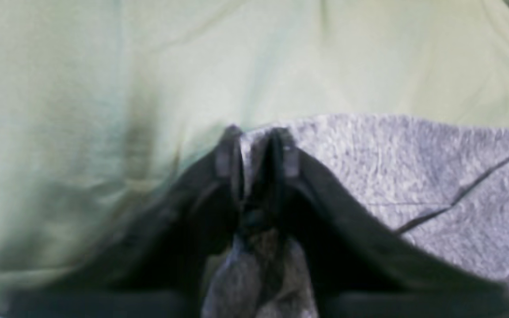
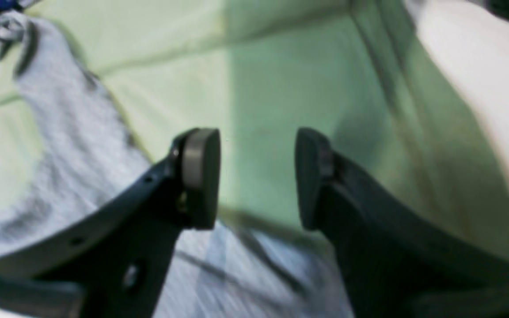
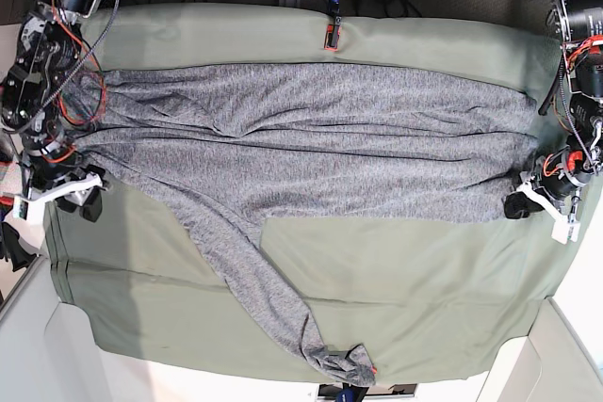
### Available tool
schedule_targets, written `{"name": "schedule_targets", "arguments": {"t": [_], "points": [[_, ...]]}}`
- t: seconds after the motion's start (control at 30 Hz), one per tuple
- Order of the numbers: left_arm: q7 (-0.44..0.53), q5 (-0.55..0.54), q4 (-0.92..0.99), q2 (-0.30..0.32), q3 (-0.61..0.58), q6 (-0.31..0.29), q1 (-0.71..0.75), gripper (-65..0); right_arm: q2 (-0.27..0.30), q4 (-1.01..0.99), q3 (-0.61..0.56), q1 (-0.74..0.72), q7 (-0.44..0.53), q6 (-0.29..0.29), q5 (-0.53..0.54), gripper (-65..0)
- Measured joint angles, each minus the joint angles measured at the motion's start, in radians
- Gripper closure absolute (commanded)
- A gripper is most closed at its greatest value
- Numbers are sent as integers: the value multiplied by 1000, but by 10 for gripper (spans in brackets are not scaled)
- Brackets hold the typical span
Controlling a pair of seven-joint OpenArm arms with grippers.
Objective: Fold the T-shirt properly
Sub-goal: 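Fold the grasped fabric with both grippers over the shirt body, then grasp the sleeve end with the right gripper and lift it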
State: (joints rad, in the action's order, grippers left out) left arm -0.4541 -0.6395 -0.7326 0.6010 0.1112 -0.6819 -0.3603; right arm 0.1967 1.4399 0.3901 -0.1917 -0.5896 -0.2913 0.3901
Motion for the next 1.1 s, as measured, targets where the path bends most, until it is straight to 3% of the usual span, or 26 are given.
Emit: {"name": "schedule_targets", "arguments": {"t": [0.1, 0.17, 0.37, 0.53, 0.57, 0.63, 0.73, 0.93, 1.1], "points": [[-18, 0, 0, 0, 0, -1, 2, 0, -13, -101, -66, -74, 24, 0, -39, -350], [-27, 0, 0, 0, 0, 0, 3, 0, -14, -185, -130, -114, 35, -3, -55, -374], [-25, 0, 0, 0, 0, 0, 3, 0, -49, -375, -292, -197, 66, -19, -103, -374], [-24, 0, 0, 0, 0, -1, 3, 0, -75, -396, -326, -207, 78, -24, -137, -371], [-24, 0, 0, 0, 0, -1, 3, 0, -75, -395, -326, -207, 80, -24, -137, -360], [-25, 0, 0, 0, 0, -1, 3, 0, -78, -383, -326, -207, 68, -23, -148, -265], [-24, 0, 0, 0, 0, -1, 3, 0, -90, -357, -326, -198, 53, -23, -148, -16], [-66, -8, -29, 26, 0, -1, 6, 0, -97, -247, -327, -196, -43, -23, -154, 0], [-199, -171, -140, 68, 0, -5, 14, 0, -98, -22, -309, -135, -87, -23, -150, 0]]}}
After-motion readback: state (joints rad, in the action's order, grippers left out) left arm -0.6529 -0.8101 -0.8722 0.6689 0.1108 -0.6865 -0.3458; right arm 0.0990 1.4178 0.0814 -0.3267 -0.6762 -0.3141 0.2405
